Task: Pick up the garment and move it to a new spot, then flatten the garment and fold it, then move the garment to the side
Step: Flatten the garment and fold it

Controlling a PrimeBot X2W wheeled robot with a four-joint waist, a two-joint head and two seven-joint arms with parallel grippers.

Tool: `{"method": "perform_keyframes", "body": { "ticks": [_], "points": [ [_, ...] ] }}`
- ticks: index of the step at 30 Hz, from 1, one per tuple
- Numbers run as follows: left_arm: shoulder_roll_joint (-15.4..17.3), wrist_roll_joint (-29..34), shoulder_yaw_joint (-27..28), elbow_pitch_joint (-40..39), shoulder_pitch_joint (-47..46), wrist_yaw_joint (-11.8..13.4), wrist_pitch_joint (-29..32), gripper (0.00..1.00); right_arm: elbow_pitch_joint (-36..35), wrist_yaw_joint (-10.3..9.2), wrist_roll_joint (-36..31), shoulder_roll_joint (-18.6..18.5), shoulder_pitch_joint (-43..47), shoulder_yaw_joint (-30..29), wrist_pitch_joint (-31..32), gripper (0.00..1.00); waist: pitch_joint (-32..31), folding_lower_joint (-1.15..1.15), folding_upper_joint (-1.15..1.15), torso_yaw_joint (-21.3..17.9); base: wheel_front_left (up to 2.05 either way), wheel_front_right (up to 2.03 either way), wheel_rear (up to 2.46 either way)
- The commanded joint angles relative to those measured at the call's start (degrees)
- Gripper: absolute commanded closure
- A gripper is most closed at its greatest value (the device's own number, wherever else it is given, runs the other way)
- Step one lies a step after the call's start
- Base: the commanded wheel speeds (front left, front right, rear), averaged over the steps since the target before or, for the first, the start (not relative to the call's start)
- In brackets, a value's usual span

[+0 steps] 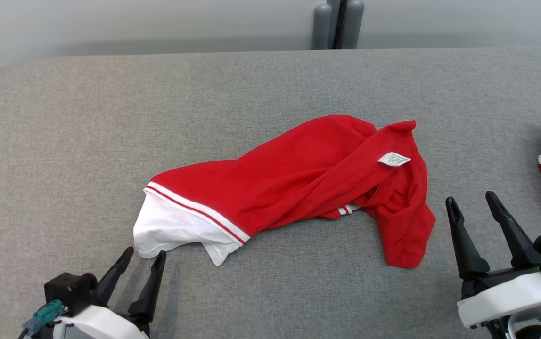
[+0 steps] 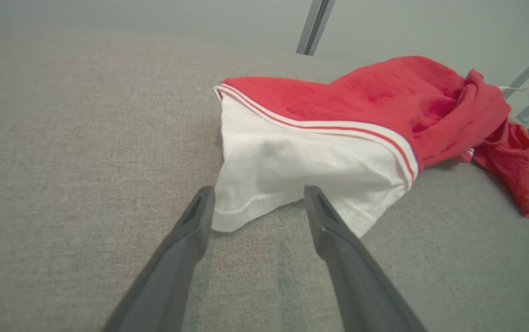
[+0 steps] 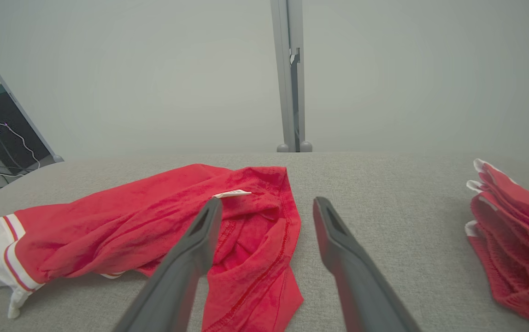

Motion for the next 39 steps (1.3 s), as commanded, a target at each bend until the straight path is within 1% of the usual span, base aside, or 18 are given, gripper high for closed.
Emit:
{"method": "perform_keyframes", "body": {
  "ticks": [1,6,14,15,16,17,27,33,39],
  "points": [
    [0.32,-0.34,-0.24,1.05,-1.84,-0.70,0.16,0.00,0.25,0.01,0.19,-0.35,-0.85,-0.15,0.06,0.00,0.16,0.00,0.00,0.12,0.00,0.00,0.00],
    [0.53,-0.95,-1.28,5.97,-4.67,-2.11,-0.10,0.00,0.34,0.01,0.11,-0.33,-1.31,0.73,0.28,0.00,0.47,0.00,0.00,-0.17,0.00,0.00,0.00],
    [0.99,-2.11,-3.07,10.88,-7.67,-3.27,-0.14,0.00,0.91,0.01,0.70,-0.50,-1.93,1.11,-0.20,0.00,1.03,0.00,0.00,-1.05,0.00,0.00,0.00],
    [1.07,-2.18,-3.21,11.19,-8.04,-3.26,-0.44,0.24,1.00,0.01,0.82,-0.50,-2.02,1.09,-0.39,0.00,1.10,0.00,0.00,-1.14,0.00,0.00,0.00],
    [1.16,-2.35,-3.35,11.48,-8.24,-3.32,-0.78,0.54,1.22,0.01,0.91,-0.53,-2.08,1.10,-0.54,0.00,1.15,0.00,0.00,-1.22,0.00,0.00,0.00],
    [1.17,-2.51,-3.58,11.75,-8.21,-3.35,-0.94,1.00,1.51,0.01,1.04,-0.58,-2.19,1.03,-0.67,0.00,1.20,0.00,0.00,-1.27,0.00,0.00,0.00],
    [1.63,-3.17,-5.47,13.85,-10.18,-3.67,-2.67,1.00,4.92,0.02,2.83,-1.96,-6.44,1.56,-0.15,0.00,2.90,0.00,0.00,0.07,0.00,0.00,0.00],
    [1.74,-3.22,-6.30,14.32,-12.14,-3.73,-3.19,1.00,9.04,0.02,5.44,-4.50,-12.34,3.62,-0.26,0.00,5.67,0.00,0.00,1.18,0.00,0.00,0.00],
    [1.70,-3.22,-7.29,14.96,-14.26,-3.63,-3.88,1.00,15.30,0.02,8.08,-7.17,-18.55,7.00,0.14,0.00,8.46,0.00,0.00,2.51,0.00,0.00,0.00]
  ]
}}
